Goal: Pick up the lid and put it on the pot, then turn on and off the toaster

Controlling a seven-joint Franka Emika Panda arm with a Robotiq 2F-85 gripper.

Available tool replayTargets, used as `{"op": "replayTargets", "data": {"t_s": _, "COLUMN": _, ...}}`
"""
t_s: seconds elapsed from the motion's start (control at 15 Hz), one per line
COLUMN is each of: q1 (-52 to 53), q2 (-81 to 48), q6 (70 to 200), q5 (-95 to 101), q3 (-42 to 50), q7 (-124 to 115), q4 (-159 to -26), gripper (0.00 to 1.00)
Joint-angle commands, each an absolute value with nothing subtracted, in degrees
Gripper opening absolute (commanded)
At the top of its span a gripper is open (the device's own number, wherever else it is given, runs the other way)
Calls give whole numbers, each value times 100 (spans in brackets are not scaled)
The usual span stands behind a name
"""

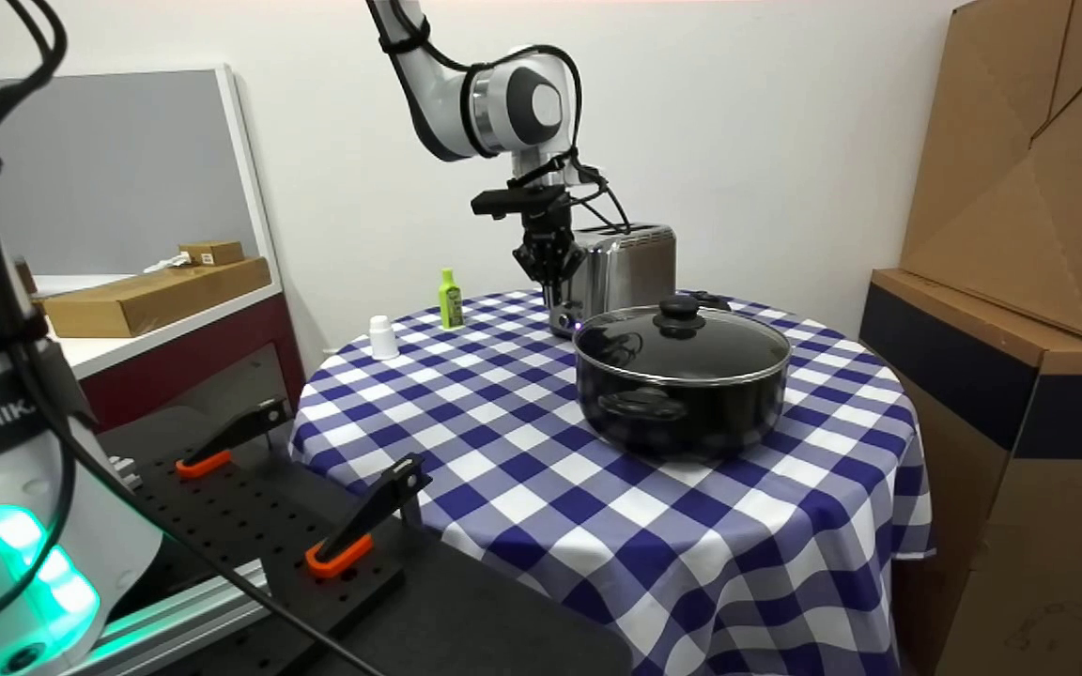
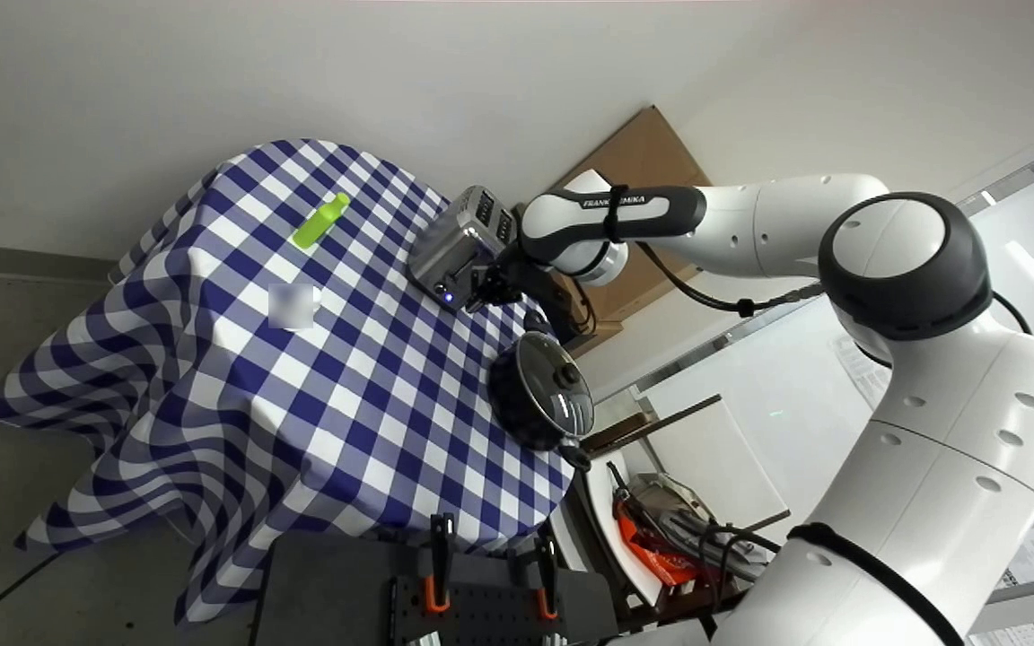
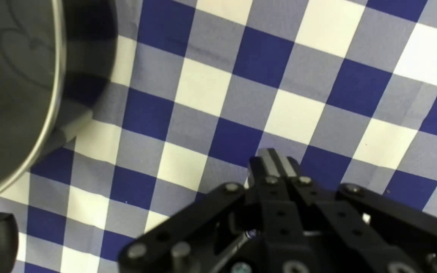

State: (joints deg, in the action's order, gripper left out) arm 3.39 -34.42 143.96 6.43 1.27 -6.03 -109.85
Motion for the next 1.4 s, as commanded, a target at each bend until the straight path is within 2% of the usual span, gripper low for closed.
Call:
{"op": "replayTargets", "data": {"t_s": 0.0, "q1": 401, "q2": -3195, "q6": 14576, "q5": 792, "q3": 237, "q7": -531, "q4": -11510, "gripper": 0}}
{"op": "replayTargets", "data": {"t_s": 1.27, "q1": 1171, "q2": -4140, "q6": 15001, "q5": 2835, "q3": 974, "q7": -644, "q4": -10856, "gripper": 0}}
{"op": "replayTargets", "data": {"t_s": 1.33, "q1": 1234, "q2": -4195, "q6": 15039, "q5": 2852, "q3": 1037, "q7": -746, "q4": -10784, "gripper": 26}}
